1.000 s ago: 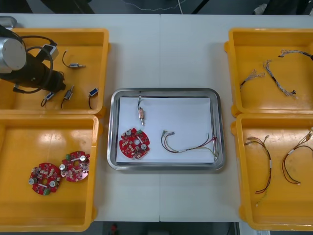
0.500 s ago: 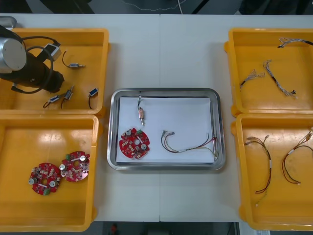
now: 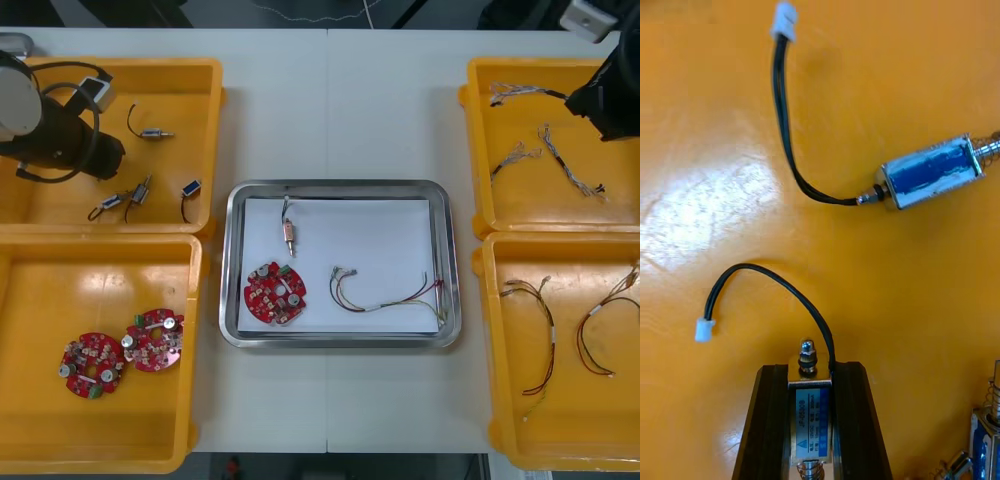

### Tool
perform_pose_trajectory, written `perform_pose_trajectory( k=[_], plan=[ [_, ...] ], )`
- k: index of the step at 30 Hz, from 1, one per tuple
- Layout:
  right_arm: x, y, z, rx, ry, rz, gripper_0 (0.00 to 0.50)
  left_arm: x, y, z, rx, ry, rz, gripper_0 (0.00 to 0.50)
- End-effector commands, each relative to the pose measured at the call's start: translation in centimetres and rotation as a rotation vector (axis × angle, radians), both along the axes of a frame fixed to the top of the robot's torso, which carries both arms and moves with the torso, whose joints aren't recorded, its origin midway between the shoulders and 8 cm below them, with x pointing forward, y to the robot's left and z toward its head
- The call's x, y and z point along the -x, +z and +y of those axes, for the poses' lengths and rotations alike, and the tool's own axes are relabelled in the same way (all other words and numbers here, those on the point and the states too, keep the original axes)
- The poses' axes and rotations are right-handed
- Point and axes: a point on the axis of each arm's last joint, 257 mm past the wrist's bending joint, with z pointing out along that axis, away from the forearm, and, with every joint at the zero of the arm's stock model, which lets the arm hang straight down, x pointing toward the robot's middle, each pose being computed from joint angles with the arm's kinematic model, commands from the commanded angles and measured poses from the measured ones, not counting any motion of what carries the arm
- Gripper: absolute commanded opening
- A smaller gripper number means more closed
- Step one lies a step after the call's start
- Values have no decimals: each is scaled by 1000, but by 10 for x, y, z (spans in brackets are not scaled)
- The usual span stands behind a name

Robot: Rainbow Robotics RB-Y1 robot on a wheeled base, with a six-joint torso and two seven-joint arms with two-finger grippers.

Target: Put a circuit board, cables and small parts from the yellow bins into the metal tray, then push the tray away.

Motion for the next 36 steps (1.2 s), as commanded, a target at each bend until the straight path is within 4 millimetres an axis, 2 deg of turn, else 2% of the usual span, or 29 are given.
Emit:
perform_pose_trajectory(
  k=[1, 7, 9, 12, 18, 21, 29, 36],
  plan=[
    [16, -7, 45, 45, 109, -20, 0, 5, 32, 34, -75, -15, -32, 0],
    [33, -20, 91, 96, 237, -23, 0, 13, 51, 41, -69, 3, -22, 0],
    [41, -30, 107, 125, 293, -11, 0, 18, 59, 42, -63, 10, -11, 0],
    [52, -48, 122, 157, 350, 25, 0, 25, 69, 42, -56, 22, 2, 0],
    [70, -86, 137, 220, 424, 82, 0, 37, 86, 36, -59, 77, 24, 0],
    [69, -98, 149, 240, 450, 59, 0, 44, 92, 30, -55, 103, 36, 1],
    [56, -123, 176, 313, 484, -19, 0, 60, 106, -4, -13, 160, 50, 0],
    [38, -143, 189, 320, 503, -50, 0, 72, 111, -36, 15, 193, 53, 0]
  ],
)
